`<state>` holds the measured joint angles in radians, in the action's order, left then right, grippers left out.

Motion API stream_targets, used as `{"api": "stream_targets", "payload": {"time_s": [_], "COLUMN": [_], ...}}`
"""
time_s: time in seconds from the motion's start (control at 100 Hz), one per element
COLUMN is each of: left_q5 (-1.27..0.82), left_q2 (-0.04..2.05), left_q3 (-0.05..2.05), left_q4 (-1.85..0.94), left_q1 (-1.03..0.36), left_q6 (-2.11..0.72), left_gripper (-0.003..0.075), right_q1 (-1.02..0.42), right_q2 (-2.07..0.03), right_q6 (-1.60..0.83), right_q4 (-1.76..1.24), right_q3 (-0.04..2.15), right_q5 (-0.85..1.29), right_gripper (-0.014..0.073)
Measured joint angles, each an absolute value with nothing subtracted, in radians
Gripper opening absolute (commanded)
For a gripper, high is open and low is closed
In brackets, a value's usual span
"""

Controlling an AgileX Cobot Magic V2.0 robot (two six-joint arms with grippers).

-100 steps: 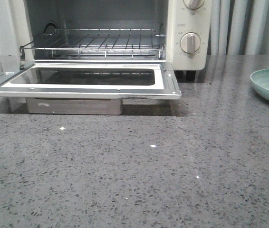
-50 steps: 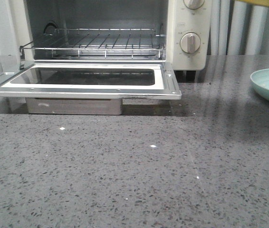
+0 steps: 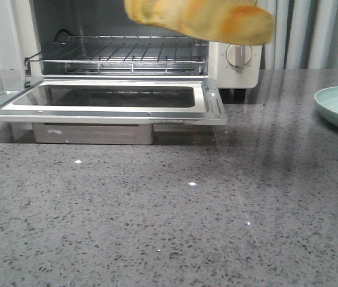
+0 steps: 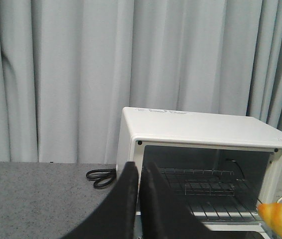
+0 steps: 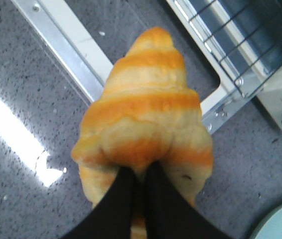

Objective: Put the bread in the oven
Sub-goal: 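Carry the bread roll with the right gripper into the open oven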

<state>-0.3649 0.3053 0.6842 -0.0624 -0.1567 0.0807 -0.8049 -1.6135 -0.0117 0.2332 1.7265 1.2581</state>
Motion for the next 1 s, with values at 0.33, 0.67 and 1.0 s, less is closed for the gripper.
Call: {"api": "stream_targets", "payload": {"time_s": [0.33, 0.67, 1.0], "left_q5": [-0.376, -0.378, -0.378], "left_q2": [0.305, 0.305, 0.305], "left_q3": [0.684, 0.685, 0.685], "left_q4": [-0.064, -0.083, -0.098], "left_q1": [-0.157, -0.157, -0.157], "left_q6": [0.081, 0.081, 0.081], "left_gripper": [-0.0021, -0.0021, -0.0021], "right_q1": [-0.805, -0.794, -0.747], "right_q2": [-1.815, -1.953, -2.007], "right_q6": [-0.030, -0.032, -0.035], "right_q4": [0.378, 0.451, 0.466], "right_q3": [1.972, 2.073, 2.078], "right_q5": [1.258, 1.162, 1.032], "right_gripper": [-0.0067, -0.0067, -0.0067]}}
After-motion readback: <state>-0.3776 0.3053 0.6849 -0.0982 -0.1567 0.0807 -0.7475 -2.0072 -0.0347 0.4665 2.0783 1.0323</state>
